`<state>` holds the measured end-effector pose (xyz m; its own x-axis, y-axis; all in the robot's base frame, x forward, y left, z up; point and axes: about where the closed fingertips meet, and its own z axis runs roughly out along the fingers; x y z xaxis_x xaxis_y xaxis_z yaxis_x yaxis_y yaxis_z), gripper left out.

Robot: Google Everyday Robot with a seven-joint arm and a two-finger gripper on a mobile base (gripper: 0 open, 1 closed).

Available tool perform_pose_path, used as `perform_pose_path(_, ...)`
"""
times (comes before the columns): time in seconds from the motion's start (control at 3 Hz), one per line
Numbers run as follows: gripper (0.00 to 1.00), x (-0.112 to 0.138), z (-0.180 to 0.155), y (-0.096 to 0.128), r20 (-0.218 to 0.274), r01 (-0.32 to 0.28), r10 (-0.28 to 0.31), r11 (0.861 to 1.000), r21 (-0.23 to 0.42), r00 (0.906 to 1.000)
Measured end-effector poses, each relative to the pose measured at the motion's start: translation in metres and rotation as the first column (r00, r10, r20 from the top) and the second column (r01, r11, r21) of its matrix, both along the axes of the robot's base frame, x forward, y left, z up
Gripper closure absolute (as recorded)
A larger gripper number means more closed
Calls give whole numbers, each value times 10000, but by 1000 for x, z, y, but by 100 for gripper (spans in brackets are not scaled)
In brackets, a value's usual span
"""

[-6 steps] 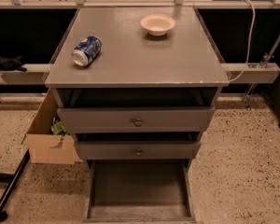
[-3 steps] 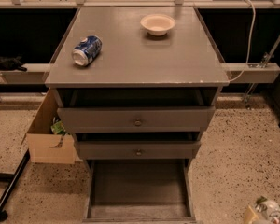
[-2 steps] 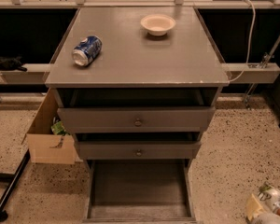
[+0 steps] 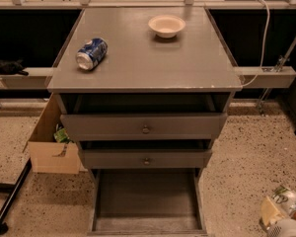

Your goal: Pick 7up can from bottom drawer and place on counter

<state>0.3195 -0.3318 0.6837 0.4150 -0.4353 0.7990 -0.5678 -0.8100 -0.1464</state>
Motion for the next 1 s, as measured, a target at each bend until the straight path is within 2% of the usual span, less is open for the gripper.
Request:
perform_pose_path(0.33,100,1,-22,4,-730,-30,48,9997,246,9973)
perform_pose_path(0.67,100,33,-18,19,-941,-163,237,9968,789,9953)
perform_pose_path(1.0,100,84,37,55,46,-1136,1140,9852,1282,9935)
